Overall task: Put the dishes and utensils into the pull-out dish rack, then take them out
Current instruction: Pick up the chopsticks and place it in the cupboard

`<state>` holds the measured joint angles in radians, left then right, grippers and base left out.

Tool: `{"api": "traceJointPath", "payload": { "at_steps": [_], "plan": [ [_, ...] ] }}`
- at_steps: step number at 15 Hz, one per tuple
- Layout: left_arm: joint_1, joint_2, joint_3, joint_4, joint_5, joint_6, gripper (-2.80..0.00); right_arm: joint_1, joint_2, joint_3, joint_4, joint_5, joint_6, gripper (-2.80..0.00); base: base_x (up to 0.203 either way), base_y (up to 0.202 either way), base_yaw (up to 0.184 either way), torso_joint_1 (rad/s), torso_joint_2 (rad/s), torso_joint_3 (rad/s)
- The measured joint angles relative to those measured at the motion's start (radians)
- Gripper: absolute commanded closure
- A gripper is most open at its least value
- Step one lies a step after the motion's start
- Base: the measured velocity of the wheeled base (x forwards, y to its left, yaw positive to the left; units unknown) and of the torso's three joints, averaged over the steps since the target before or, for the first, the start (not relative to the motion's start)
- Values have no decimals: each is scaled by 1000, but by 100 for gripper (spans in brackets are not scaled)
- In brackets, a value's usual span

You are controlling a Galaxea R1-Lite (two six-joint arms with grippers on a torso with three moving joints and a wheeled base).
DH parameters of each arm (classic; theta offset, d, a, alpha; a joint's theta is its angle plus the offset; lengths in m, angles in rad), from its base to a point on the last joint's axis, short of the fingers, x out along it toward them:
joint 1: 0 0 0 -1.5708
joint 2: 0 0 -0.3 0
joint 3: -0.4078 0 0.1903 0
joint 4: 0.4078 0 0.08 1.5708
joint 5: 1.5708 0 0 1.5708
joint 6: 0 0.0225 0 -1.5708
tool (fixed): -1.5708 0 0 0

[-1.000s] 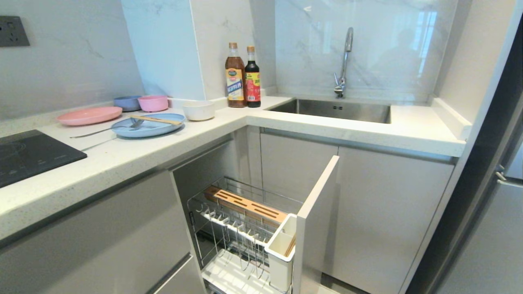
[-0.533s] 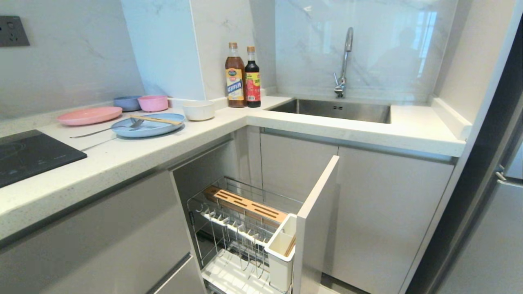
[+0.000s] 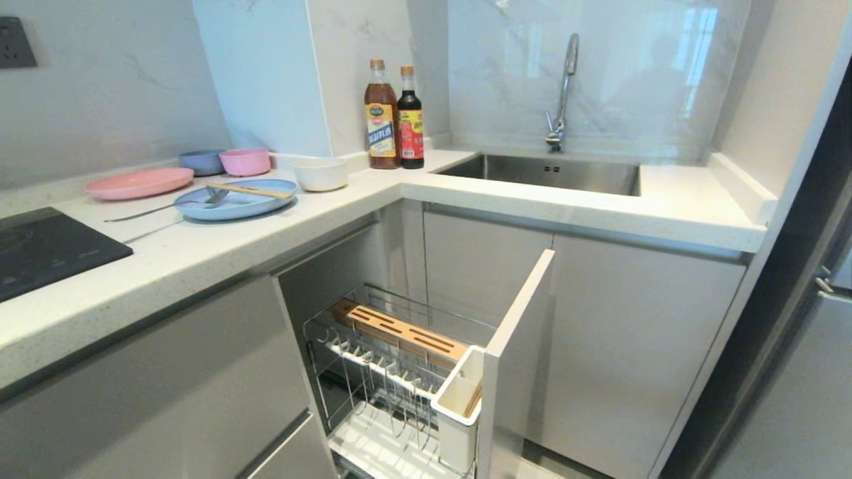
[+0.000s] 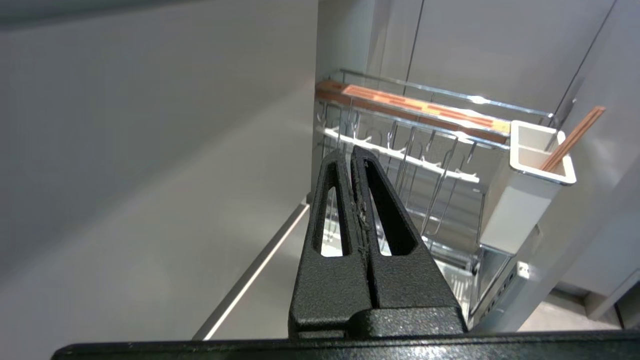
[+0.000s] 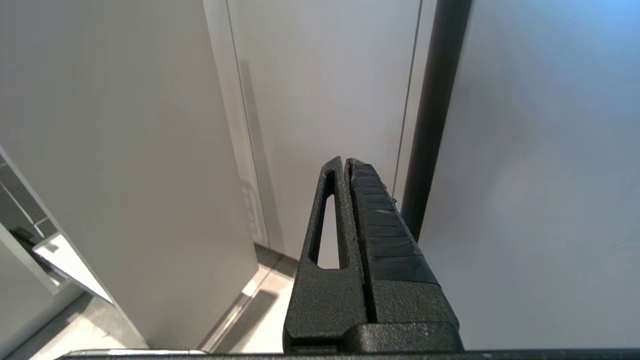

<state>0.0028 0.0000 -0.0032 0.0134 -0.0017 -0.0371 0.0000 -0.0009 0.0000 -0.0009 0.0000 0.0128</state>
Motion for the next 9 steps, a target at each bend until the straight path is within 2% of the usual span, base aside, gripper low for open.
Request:
{"api": "traceJointPath", "payload": {
  "at_steps": [9],
  "plan": [
    [0,0,-1,0,-6,16,0,0,0,0,0,0,0,0,0,0,0,2,3,-196]
  ]
}}
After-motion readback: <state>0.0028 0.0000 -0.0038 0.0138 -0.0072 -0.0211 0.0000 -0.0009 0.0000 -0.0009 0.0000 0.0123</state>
